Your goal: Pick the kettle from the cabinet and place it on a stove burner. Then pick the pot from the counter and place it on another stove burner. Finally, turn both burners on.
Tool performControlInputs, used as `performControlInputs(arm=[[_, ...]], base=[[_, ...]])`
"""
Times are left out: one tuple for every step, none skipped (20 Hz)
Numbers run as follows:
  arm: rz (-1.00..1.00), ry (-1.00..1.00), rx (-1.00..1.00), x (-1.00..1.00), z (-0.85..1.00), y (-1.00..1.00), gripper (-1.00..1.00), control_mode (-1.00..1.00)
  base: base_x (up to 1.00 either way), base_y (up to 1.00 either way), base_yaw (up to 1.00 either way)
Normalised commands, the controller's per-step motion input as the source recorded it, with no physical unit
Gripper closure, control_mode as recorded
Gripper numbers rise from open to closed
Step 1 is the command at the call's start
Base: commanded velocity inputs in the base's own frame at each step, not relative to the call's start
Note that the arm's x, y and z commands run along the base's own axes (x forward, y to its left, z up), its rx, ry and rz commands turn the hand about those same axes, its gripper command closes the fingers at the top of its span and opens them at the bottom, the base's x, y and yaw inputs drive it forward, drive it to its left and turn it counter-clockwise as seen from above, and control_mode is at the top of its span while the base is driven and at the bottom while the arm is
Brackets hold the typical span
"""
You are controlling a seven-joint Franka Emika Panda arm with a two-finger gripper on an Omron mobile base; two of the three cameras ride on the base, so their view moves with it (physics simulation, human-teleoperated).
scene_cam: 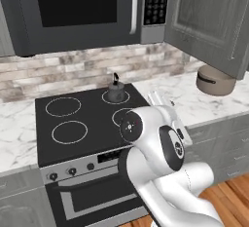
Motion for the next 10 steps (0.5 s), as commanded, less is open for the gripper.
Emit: performControlInputs(arm=[[0.0,0.0,0.0,0.0,0.0,0.0,-1.0,1.0],[0.0,0.0,0.0,0.0,0.0,0.0,-1.0,1.0],[0.0,0.0,0.0,0.0,0.0,0.0,-1.0,1.0],[0.0,0.0,0.0,0.0,0.0,0.0,-1.0,1.0],[0.0,0.0,0.0,0.0,0.0,0.0,-1.0,1.0],[0.0,0.0,0.0,0.0,0.0,0.0,-1.0,1.0],[0.0,0.0,0.0,0.0,0.0,0.0,-1.0,1.0],[0.0,0.0,0.0,0.0,0.0,0.0,-1.0,1.0],[0.0,0.0,0.0,0.0,0.0,0.0,-1.0,1.0],[0.0,0.0,0.0,0.0,0.0,0.0,-1.0,1.0]], base=[[-0.54,-0.19,-0.06],[-0.56,-0.29,-0.05],[-0.57,-0.31,-0.06],[-0.56,-0.33,-0.06],[-0.51,-0.3,-0.06],[-0.55,-0.36,-0.06],[-0.54,-0.41,-0.06],[-0.52,-0.49,-0.07],[-0.52,-0.56,-0.07],[-0.36,-0.5,-0.08]])
